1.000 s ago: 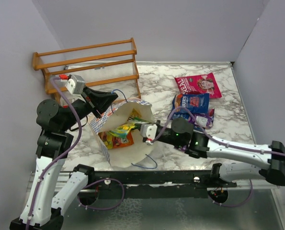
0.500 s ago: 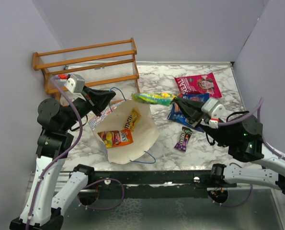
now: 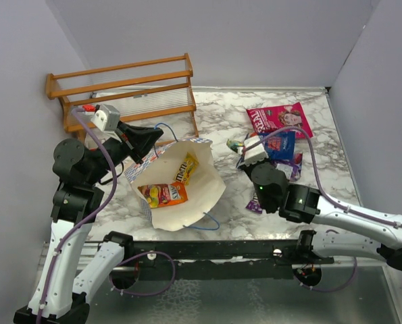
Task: Take the snacks out of the paper bag
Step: Place the snack at the center of the board.
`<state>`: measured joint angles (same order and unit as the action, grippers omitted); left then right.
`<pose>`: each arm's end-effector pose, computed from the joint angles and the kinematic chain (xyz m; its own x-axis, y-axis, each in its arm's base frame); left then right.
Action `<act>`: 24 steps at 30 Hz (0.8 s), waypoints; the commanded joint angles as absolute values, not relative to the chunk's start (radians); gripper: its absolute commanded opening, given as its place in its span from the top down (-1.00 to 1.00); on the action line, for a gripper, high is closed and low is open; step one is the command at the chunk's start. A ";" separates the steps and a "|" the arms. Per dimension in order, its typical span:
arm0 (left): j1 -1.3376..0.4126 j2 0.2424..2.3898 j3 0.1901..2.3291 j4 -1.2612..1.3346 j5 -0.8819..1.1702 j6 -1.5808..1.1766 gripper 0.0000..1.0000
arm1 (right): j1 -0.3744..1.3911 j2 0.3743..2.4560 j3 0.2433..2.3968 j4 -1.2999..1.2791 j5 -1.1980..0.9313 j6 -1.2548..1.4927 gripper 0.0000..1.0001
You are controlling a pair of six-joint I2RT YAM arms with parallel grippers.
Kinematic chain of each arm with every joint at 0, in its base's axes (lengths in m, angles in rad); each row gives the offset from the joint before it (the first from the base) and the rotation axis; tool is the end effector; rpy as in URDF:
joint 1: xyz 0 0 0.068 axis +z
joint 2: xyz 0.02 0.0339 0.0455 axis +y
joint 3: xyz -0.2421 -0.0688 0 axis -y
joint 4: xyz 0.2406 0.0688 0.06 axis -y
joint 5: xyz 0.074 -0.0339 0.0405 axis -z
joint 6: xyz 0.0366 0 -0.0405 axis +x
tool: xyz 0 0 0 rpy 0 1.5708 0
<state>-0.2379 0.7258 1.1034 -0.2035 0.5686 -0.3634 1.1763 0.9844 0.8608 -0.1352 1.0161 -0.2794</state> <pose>0.1350 -0.0530 0.4368 -0.0964 -0.2848 -0.9537 0.7272 0.6341 -0.2629 0.1142 0.1933 0.3212 -0.0476 -0.4921 -0.8692 -0.1909 0.8586 -0.4757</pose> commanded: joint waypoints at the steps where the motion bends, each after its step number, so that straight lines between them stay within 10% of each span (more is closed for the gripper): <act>1: -0.239 0.721 1.108 -0.181 0.565 -0.359 1.00 | 1.060 0.995 0.887 -0.532 0.977 0.388 0.97; 17: -0.239 0.710 1.106 -0.161 0.589 -0.382 1.00 | 1.015 1.095 0.816 -0.965 0.924 1.075 0.96; 24: -0.239 0.679 1.061 -0.051 0.768 -0.407 1.00 | 1.016 1.018 0.680 -0.567 0.676 0.760 0.11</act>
